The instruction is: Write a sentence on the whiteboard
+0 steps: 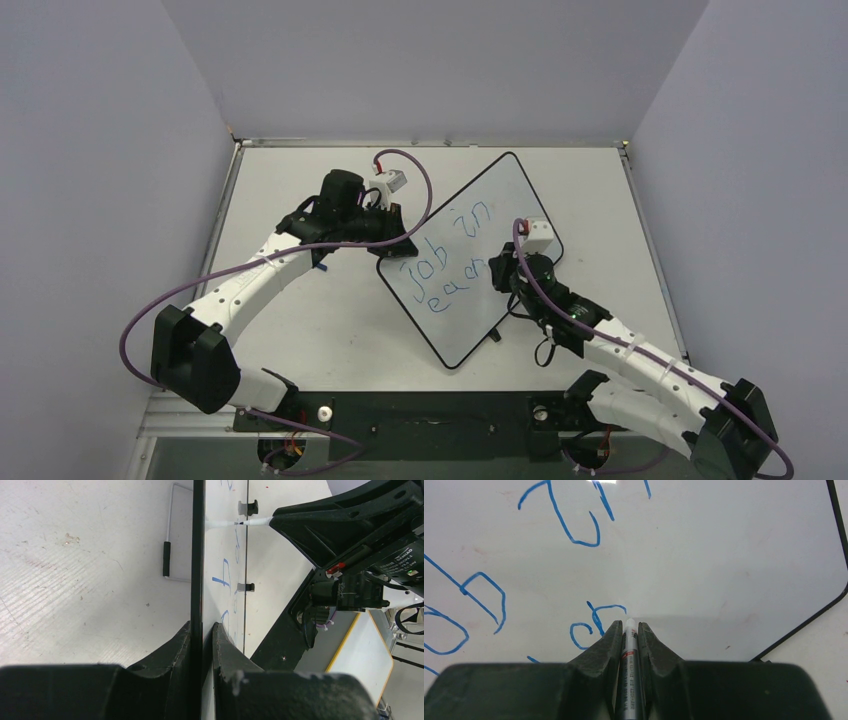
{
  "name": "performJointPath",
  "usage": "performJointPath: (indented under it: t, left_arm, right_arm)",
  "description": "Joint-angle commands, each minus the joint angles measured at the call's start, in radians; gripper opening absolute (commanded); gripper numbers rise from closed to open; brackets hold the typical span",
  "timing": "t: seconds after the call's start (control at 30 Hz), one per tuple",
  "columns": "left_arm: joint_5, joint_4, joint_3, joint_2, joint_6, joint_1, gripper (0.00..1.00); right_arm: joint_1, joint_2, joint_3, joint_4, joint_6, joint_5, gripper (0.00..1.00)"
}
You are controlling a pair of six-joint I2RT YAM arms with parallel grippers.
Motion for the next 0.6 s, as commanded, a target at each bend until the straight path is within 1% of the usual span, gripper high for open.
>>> performJointPath:
  t: [0.0,0.3,0.57]
  left_arm:
    - [-0.129,-0.060,-0.019,-0.008,0.094,-0.010,0.00]
    - [-0.129,-0.061,-0.022,-0.011,0.094,-0.010,0.00]
    - [-0.128,-0.059,-0.026,-0.017,0.091,-0.010,0.00]
  right_arm:
    - [-0.005,-0.044,-0.033,-0.024,0.017,0.009,0.00]
    - [-0.002,-0.133,-0.019,-0.079,0.020,-0.032,0.00]
    - [0.021,-0.212,-0.083,-0.008,0.017,-0.194,0.00]
